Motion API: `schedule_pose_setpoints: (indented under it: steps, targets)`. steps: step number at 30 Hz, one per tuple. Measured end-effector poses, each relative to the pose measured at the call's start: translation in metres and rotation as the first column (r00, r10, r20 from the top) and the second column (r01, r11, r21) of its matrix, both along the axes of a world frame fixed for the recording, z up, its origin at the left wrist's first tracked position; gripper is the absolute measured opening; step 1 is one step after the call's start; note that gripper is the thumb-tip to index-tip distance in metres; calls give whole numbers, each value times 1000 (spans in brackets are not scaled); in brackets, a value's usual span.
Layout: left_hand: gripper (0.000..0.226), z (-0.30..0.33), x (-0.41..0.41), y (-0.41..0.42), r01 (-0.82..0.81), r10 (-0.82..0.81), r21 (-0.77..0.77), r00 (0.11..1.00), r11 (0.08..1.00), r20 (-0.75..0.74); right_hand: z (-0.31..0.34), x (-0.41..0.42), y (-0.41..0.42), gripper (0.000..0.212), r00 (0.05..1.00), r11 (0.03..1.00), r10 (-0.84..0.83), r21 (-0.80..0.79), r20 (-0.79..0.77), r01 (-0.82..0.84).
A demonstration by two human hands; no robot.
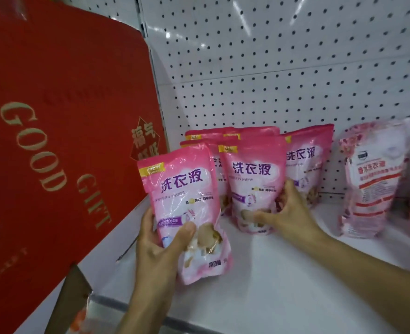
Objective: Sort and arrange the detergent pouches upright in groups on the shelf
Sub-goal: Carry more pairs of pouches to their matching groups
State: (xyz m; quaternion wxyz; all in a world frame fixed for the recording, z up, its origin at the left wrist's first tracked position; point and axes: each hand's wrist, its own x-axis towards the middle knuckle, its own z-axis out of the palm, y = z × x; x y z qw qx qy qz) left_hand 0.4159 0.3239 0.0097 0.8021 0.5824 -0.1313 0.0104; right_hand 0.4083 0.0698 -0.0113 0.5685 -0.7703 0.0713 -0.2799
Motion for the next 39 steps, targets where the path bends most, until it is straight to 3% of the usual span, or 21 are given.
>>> schedule_pose_setpoints:
  steps: [6, 11, 13, 15, 16, 18, 20, 22, 24, 27, 32, 33, 34, 35, 37, 39]
  targets:
    - [68, 3, 10, 6, 49, -49, 0, 999, 999, 4, -11, 8, 5, 64, 997, 997, -66, -53, -35, 64]
    - [68, 2, 14, 8, 89, -89, 25, 996, 996, 31, -4, 1, 15, 73, 988, 987, -131, -107, -84, 122]
    - [67, 2, 14, 7, 117, -118, 32, 992, 993, 39, 15, -21, 22, 71, 963, 951, -253, -157, 97, 266]
    - [68, 2, 13, 0, 180, -182, 51, 983, 982, 33, 53, -46, 30, 61, 892, 915, -262, -198, 369, 351]
    - [69, 1, 11, -6, 217, -220, 79, 975, 973, 34, 77, -57, 32, 57, 882, 887, -233, -283, 411, 366]
    - [75, 0, 8, -22, 285, -293, 148, 955, 947, 38, 125, -68, 33, 67, 956, 814, -157, -516, 247, 267]
    - [83, 1, 3, -44, 348, -361, 177, 931, 920, 46, 158, -68, 28, 78, 983, 724, -152, -688, -105, 38]
    - [87, 1, -2, -65, 363, -386, 199, 918, 910, 94, 176, -65, 17, 43, 946, 667, -171, -739, -277, -96]
    - [88, 2, -6, -82, 373, -409, 219, 900, 901, 150, 186, -64, 0, 10, 950, 727, -152, -682, -272, -79]
    - [83, 3, -3, -99, 398, -453, 262, 869, 879, 198, 192, -72, -17, 6, 934, 780, -116, -613, -338, -125]
    - [76, 13, 1, -118, 408, -513, 371, 821, 834, 251, 189, -62, -29, 8, 944, 734, -64, -656, -324, -175]
    - [68, 18, 3, -119, 339, -465, 383, 829, 859, 309, 189, -59, -33, 8, 948, 728, -66, -665, -311, -168]
    - [59, 24, 9, -119, 171, -344, 395, 837, 903, 425, 187, -56, -37, 8, 950, 722, -72, -673, -304, -160]
    - [52, 32, 17, -119, -77, -179, 386, 791, 919, 585, 185, -53, -40, 7, 949, 715, -83, -681, -304, -156]
    - [52, 49, 41, -117, -467, 41, 277, 563, 840, 826, 177, -48, -45, 8, 943, 692, -107, -705, -315, -156]
    - [53, 68, 65, -116, -595, -18, 324, 460, 735, 888, 173, -42, -50, 15, 941, 662, -141, -736, -308, -142]
